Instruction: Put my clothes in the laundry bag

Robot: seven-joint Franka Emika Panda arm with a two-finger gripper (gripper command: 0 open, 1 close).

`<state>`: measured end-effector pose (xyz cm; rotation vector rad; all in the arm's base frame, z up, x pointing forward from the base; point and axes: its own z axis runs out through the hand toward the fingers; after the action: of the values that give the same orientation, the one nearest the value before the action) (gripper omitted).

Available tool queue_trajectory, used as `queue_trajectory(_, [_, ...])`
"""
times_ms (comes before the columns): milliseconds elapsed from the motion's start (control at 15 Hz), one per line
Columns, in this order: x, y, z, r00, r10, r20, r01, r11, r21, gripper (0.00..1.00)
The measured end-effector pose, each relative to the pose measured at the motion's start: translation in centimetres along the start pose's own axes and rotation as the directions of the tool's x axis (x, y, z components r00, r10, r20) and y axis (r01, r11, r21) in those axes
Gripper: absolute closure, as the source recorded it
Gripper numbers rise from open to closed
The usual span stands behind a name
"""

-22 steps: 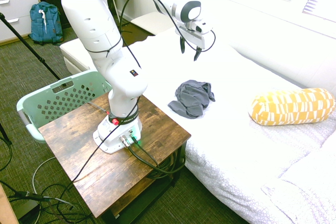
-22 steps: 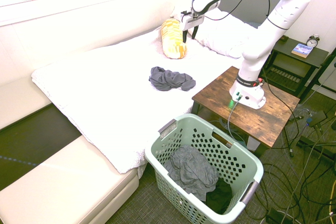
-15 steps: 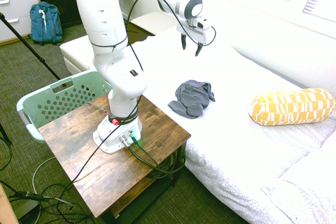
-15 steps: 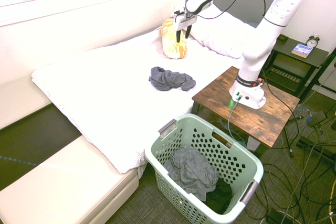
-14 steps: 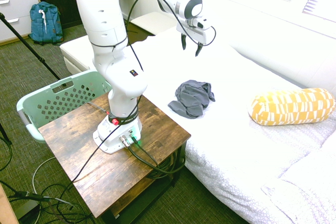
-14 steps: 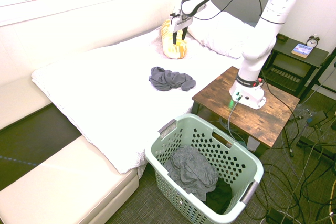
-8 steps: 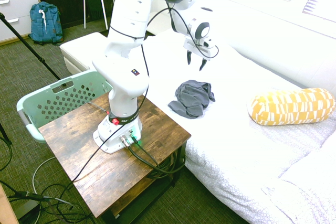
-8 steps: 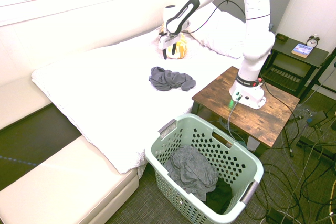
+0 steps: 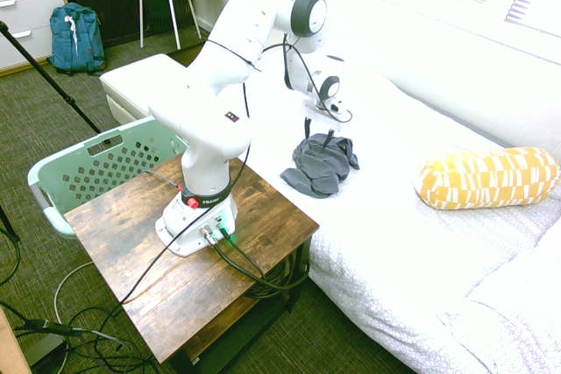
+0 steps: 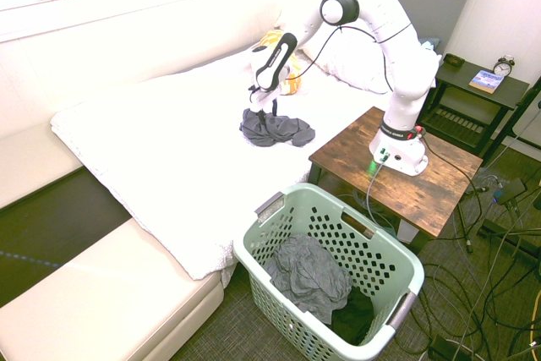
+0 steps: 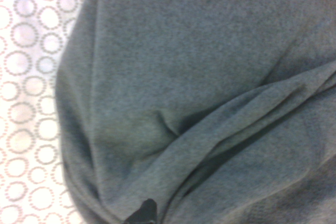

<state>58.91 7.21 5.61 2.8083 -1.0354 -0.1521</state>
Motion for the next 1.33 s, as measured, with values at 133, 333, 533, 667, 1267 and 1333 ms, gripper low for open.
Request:
queue_trajectory(133, [0.9,0.6,2.2,1.0,-0.005,-0.002,0.005,0.999,-0.032,0.0])
queue_trajectory(333, [1.3,0.6,5.9,1.0,-0.002,0.014,0.003,0.998,-0.06,0.0])
queue_trajectory(533, [1.0,-0.2,7.3,0.999,-0.001,0.041,0.003,0.999,-0.049,0.0])
queue_trajectory(667, [0.6,-0.5,7.7,0.999,-0.008,0.048,0.01,0.999,-0.049,1.0])
queue_trajectory(1267, [1.4,0.7,8.7,0.998,-0.012,0.064,0.015,0.998,-0.055,1.0])
queue_trajectory(1333, [1.5,0.9,8.7,0.998,-0.013,0.064,0.017,0.998,-0.055,1.0])
